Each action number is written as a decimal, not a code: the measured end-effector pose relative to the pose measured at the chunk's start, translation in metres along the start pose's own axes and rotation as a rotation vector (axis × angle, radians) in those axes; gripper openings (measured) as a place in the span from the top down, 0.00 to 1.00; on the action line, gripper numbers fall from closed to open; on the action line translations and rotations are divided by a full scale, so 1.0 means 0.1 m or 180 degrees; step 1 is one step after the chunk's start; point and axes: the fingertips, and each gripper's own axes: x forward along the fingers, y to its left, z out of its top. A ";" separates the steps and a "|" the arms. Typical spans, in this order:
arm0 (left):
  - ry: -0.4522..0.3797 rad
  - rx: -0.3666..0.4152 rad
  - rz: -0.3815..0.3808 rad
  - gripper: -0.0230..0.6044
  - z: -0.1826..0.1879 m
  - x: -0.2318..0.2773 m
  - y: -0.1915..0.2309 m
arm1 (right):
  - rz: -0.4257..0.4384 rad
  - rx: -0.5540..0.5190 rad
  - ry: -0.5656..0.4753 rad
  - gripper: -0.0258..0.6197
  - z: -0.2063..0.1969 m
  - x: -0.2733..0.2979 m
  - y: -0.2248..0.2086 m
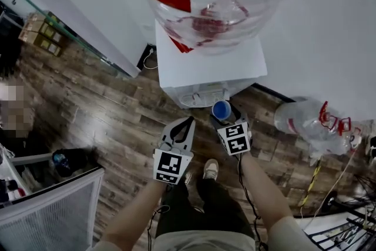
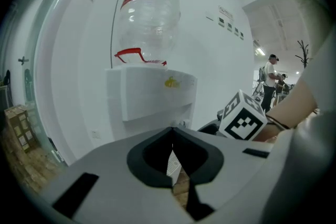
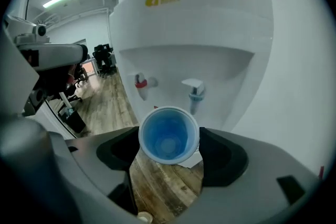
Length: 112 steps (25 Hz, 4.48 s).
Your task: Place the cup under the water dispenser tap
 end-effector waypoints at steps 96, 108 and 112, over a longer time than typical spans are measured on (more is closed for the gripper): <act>-0.1210 0.0446 -0.0048 0.95 3.74 -3.01 -0.22 | -0.0036 -0.0132 -0.2444 0.95 3.40 -5.37 1.22; -0.1164 0.0467 0.0107 0.95 3.76 -3.05 -0.14 | 0.0035 -0.0139 -0.2377 0.95 3.39 -5.28 1.22; -0.1139 0.0475 0.0125 0.95 3.76 -3.07 -0.15 | 0.0019 -0.0132 -0.2391 0.95 3.41 -5.28 1.20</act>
